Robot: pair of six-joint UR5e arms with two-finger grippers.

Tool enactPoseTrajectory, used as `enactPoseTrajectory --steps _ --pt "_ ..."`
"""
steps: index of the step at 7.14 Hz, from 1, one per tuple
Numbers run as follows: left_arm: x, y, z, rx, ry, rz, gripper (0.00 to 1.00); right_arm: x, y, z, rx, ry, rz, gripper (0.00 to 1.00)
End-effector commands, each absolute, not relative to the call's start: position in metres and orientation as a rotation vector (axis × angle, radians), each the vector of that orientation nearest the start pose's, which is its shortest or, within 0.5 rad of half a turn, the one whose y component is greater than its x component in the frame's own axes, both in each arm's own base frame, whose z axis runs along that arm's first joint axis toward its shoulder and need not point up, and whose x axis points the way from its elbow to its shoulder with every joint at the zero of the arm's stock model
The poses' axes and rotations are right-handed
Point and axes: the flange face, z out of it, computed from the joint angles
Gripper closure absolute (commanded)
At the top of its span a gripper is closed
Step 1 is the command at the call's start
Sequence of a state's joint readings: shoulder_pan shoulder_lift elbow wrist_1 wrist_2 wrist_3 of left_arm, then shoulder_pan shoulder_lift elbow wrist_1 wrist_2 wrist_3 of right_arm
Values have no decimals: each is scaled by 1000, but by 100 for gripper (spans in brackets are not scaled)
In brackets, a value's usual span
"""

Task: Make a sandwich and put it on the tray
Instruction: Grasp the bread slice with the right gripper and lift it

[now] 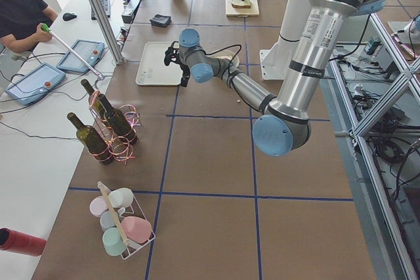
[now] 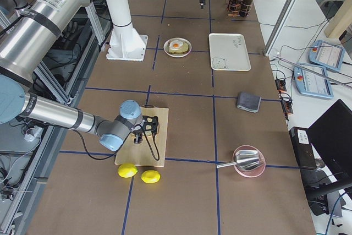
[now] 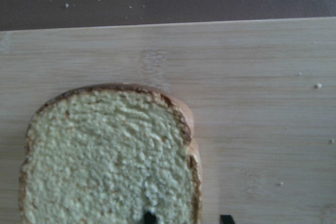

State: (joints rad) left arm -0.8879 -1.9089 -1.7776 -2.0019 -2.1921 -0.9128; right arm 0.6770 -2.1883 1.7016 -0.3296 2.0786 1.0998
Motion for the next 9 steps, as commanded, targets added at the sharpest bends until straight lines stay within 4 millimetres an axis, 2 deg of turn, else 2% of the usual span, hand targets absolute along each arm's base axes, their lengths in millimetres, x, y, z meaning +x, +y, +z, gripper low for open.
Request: enactPoseTrajectory --steps 1,4,5,7,8,9 --pt "320 -512 323 248 1069 95 0 -128 -212 688 -6 -880 1 100" --pt "317 -511 318 257 1075 95 0 -130 -215 678 9 -899 -2 100" --pt "316 -511 316 262 1078 95 0 -134 -218 661 27 -927 -9 100" --pt "316 -511 317 261 1077 95 0 -133 -229 612 85 -1011 -7 100" --pt "317 -511 319 258 1075 95 0 -128 -238 591 100 -1063 10 100" --pt "317 -511 321 254 1073 96 0 -122 -257 568 119 -1136 27 100"
